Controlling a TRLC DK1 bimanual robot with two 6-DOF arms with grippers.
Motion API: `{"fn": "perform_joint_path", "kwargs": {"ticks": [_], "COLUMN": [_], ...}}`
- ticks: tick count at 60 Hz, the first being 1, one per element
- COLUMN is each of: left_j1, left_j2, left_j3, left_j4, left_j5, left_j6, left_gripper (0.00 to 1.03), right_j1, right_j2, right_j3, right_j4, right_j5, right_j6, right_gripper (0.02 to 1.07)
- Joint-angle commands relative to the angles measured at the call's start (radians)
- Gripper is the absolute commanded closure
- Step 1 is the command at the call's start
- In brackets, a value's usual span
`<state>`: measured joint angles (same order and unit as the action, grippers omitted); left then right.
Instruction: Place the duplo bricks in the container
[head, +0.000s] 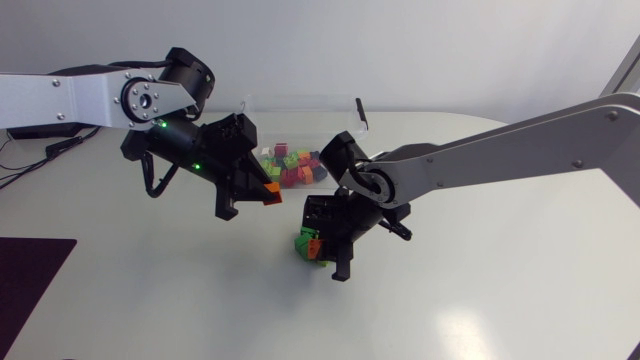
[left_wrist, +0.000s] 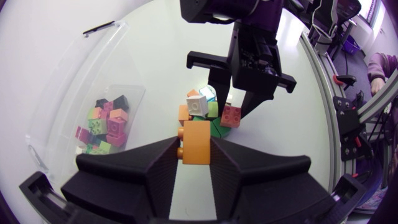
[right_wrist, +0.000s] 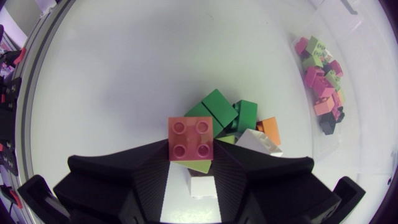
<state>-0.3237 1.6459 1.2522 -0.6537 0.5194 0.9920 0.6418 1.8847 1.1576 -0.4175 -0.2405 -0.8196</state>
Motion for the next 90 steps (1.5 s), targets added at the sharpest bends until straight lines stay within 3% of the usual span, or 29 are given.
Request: {"fn": "perform_joint_path", "kwargs": {"ticks": [1, 26, 51, 64, 79, 83, 85, 90], "left_j1": [0.008, 0.015, 0.069, 0.114, 0.120, 0.123, 0.124, 0.121], "left_j2": [-0.029, 0.058, 0.224, 0.333, 0.465, 0.496, 0.502, 0.499], "left_j3": [0.027, 0.237, 0.428, 0.539, 0.658, 0.702, 0.713, 0.711], "left_j4": [-0.014, -0.027, 0.206, 0.269, 0.335, 0.335, 0.335, 0.333], "left_j5": [0.016, 0.044, 0.045, 0.039, -0.038, -0.058, -0.061, -0.084], "left_j6": [0.019, -0.061, -0.286, -0.377, -0.447, -0.470, -0.475, -0.474], "left_gripper": [0.78, 0.78, 0.78, 0.77, 0.74, 0.67, 0.55, 0.14], "right_j1": [-0.011, -0.068, -0.105, -0.123, -0.154, -0.156, -0.159, -0.166], "right_j2": [-0.035, -0.271, -0.297, -0.249, -0.174, -0.156, -0.145, -0.111], "right_j3": [-0.024, -0.056, 0.077, 0.183, 0.292, 0.318, 0.333, 0.370], "right_j4": [-0.027, -0.112, -0.135, -0.130, -0.109, -0.104, -0.101, -0.090], "right_j5": [-0.006, -0.042, -0.052, -0.052, -0.069, -0.069, -0.069, -0.069], "right_j6": [-0.012, 0.037, 0.122, 0.181, 0.252, 0.267, 0.277, 0.295], "right_gripper": [0.86, 0.86, 0.86, 0.86, 0.86, 0.86, 0.86, 0.86]}}
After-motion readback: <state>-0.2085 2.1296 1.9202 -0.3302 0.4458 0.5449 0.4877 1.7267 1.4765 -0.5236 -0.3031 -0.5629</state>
